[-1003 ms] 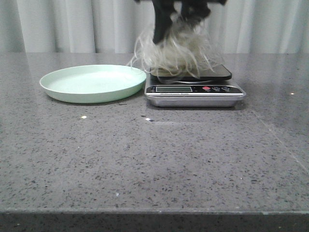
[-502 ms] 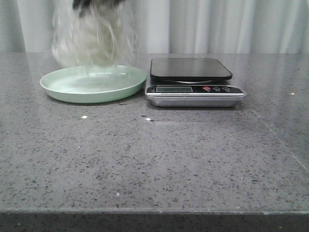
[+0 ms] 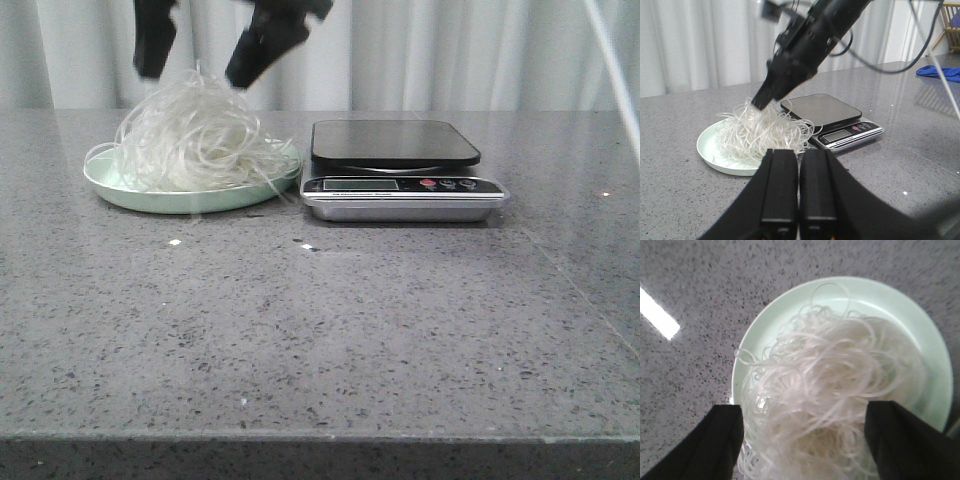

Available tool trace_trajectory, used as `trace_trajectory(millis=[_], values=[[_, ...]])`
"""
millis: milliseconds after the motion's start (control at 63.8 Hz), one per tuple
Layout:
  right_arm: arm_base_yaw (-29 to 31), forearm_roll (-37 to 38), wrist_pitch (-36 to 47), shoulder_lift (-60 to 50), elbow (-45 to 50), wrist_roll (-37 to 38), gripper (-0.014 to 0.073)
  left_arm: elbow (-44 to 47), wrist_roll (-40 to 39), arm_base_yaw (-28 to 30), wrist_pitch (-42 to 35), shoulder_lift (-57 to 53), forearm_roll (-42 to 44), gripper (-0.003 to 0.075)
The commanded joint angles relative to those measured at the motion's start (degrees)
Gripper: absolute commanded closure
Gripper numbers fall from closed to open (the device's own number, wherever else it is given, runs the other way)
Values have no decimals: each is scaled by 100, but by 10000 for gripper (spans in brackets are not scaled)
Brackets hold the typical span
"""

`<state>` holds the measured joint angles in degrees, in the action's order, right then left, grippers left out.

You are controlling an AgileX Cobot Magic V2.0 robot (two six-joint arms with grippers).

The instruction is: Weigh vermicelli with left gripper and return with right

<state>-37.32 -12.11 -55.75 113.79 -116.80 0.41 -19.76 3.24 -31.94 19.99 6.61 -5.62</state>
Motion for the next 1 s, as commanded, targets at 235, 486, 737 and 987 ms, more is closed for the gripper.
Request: trace_trajectory(millis=[235, 486, 737, 987], values=[[54, 779, 1127, -2536, 1915, -41, -14, -144, 0, -4, -486, 65, -43, 586], [54, 1012, 2440, -4968, 4864, -41, -14, -144, 0, -4, -486, 65, -43, 586], [54, 1040, 2896, -7364, 6745, -41, -14, -144, 0, -4, -486, 65, -43, 586], [54, 1040, 3157, -9402, 8181, -41, -14, -144, 0, -4, -486, 65, -43, 586]])
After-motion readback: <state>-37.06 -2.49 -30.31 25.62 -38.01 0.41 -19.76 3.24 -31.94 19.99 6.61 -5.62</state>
